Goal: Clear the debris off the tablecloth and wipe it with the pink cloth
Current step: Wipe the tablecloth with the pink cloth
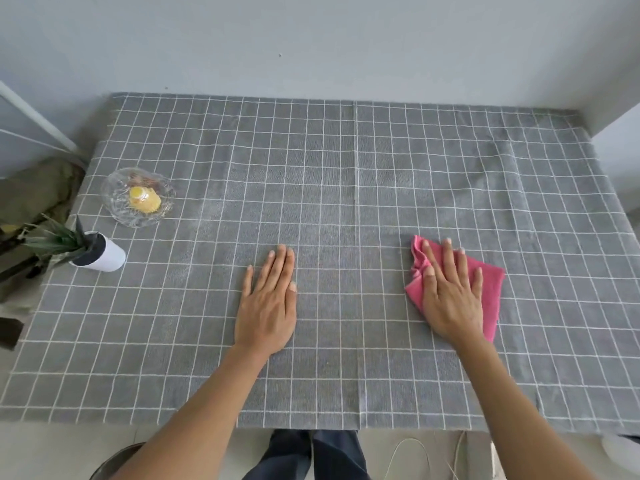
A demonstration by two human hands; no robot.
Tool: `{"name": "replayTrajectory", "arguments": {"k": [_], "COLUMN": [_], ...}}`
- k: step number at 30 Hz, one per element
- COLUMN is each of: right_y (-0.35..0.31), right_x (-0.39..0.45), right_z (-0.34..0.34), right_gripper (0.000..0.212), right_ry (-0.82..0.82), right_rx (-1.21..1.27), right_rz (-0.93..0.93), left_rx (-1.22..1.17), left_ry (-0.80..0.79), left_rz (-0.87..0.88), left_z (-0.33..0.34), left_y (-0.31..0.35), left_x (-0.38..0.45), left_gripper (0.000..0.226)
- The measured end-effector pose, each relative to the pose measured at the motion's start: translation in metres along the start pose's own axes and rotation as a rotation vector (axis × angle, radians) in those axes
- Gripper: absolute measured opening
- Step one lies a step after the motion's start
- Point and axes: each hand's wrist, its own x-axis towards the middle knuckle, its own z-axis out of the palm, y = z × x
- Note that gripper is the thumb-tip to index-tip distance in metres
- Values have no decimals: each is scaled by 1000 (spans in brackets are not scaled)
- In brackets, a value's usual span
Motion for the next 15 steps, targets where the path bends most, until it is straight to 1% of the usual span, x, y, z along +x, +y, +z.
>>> {"name": "replayTrajectory", "arguments": {"k": [4, 6, 12, 15], "right_y": [-9, -22, -107, -116], "right_x": [0, 0, 11, 16], "right_z": [2, 3, 26, 32], "right_gripper": [49, 50, 49, 49], "right_ry": [21, 9, -43, -33], "right_rx": [25, 27, 7, -4], "right_rz": [34, 14, -245, -289], "left_rx": [8, 7, 27, 26], "left_ry": [5, 4, 9, 5], "left_rz": [0, 0, 0, 3], "left_z": [0, 0, 0, -1], "left_y": [1, 1, 2, 1], "left_x": [0, 0, 1, 0], "left_gripper": [55, 55, 55, 55]}}
